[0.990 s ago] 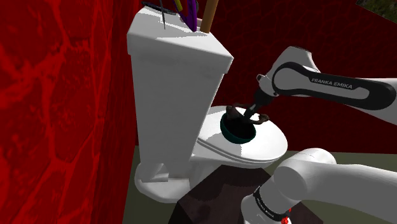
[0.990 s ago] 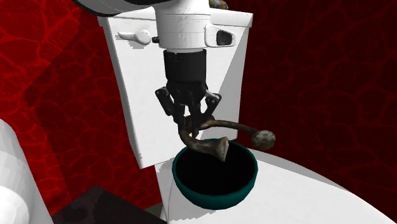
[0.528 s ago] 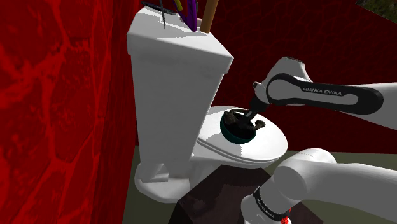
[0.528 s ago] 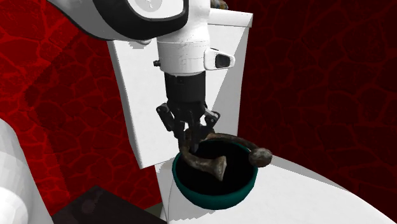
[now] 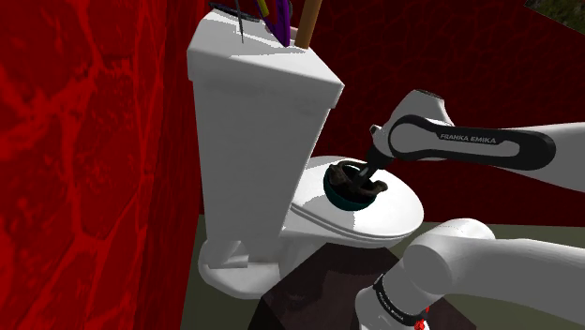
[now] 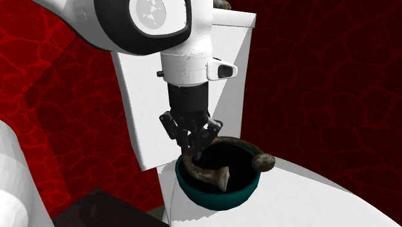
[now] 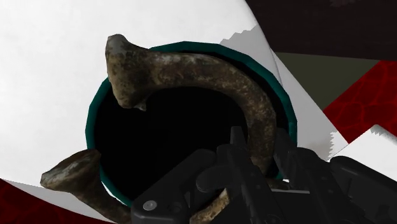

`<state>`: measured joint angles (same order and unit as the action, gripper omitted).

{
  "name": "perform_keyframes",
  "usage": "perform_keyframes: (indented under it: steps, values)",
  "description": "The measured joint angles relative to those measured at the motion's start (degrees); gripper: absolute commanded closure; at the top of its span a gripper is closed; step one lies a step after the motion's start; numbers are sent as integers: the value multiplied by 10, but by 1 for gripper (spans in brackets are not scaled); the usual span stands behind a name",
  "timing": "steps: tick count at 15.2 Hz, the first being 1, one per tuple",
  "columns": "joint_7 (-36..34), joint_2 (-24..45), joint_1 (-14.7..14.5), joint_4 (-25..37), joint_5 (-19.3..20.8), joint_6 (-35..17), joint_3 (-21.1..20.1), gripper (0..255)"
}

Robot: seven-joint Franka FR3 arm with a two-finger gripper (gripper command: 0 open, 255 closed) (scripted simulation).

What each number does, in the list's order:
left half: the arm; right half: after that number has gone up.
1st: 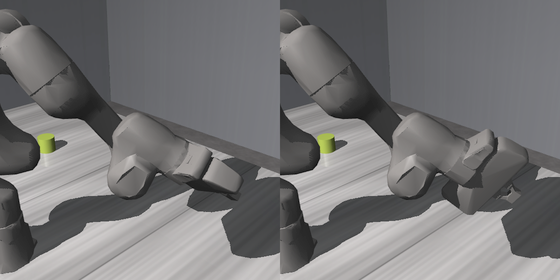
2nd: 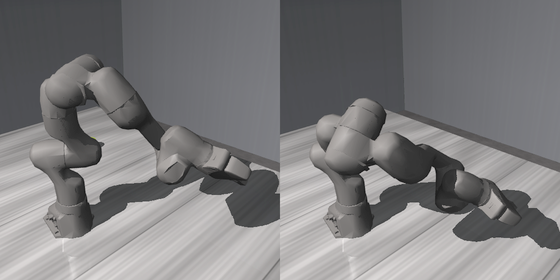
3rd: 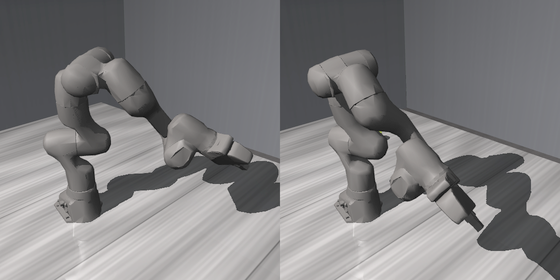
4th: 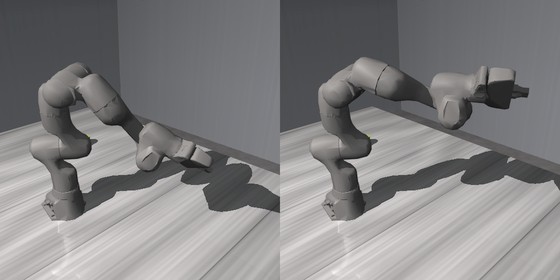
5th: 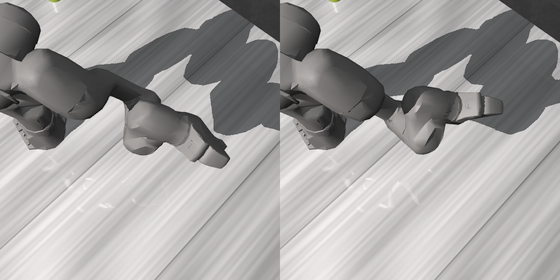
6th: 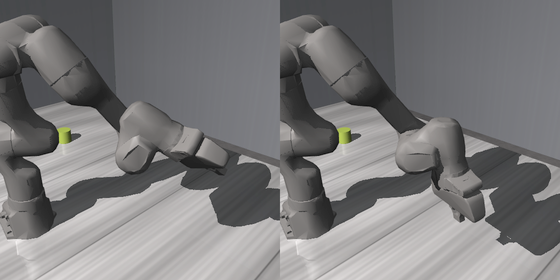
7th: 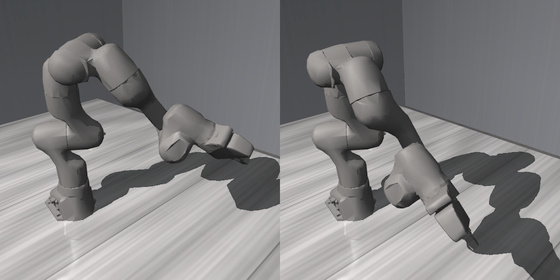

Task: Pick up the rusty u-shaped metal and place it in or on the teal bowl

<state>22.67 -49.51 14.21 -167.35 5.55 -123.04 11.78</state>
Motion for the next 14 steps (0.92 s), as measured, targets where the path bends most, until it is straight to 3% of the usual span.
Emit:
perform_keyframes:
  steps: [1, 7, 11, 14]
  values:
    - [0, 0, 0, 0, 0, 0, 0, 0]
    - [0, 0, 0, 0, 0, 0, 0, 0]
    - [0, -35, 2, 40, -4, 73, -6, 0]
    - [0, -37, 1, 53, -5, 90, -8, 0]
